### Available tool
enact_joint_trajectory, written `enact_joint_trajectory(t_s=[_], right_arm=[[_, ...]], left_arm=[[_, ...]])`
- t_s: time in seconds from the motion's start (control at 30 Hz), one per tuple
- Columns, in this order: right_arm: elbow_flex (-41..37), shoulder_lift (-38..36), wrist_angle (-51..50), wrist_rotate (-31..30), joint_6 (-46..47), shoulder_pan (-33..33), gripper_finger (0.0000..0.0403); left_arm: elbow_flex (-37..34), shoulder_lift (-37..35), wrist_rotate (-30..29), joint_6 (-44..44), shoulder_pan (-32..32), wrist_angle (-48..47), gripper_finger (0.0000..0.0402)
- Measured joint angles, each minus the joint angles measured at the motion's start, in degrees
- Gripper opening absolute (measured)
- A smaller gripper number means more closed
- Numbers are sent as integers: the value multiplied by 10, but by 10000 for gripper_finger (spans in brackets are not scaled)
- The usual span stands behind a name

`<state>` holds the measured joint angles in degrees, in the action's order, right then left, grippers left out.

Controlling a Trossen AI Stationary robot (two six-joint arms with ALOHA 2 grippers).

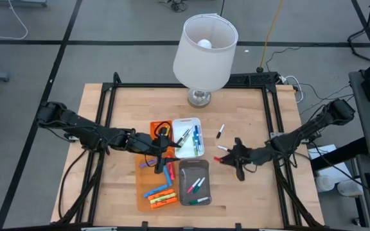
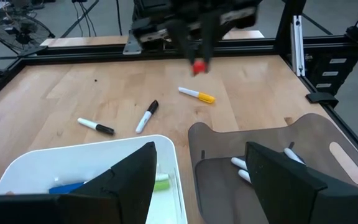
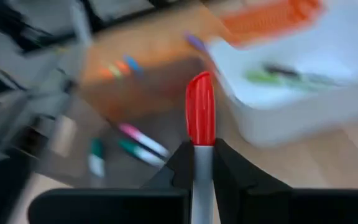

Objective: Pick & Place Markers
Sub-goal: Put the red small highlighter pen into the black bin, then put the yellow small highlighter pen into the black bin

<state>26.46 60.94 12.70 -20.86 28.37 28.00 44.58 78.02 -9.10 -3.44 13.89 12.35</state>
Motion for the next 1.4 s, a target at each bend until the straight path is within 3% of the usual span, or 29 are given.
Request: enact_joint_trajectory(t_s=[0.13, 0.27, 0.4, 0.67, 1.07, 1.4], right_arm=[[47, 50, -7, -16, -19, 24, 22], [148, 134, -79, -17, -37, 38, 22], [242, 234, -89, -13, -98, 49, 22], [354, 369, -120, 74, -195, 51, 23], [360, 396, -116, 92, -205, 39, 38], [360, 396, -112, 106, -188, 41, 85]], left_arm=[[0, 0, 0, 2, 0, 1, 250], [0, 0, 0, 3, 0, 2, 250], [0, 0, 0, 3, 0, 2, 250], [0, 0, 0, -1, 0, -1, 250], [0, 0, 0, -1, 0, -1, 250], [0, 0, 0, 0, 0, -1, 250]])
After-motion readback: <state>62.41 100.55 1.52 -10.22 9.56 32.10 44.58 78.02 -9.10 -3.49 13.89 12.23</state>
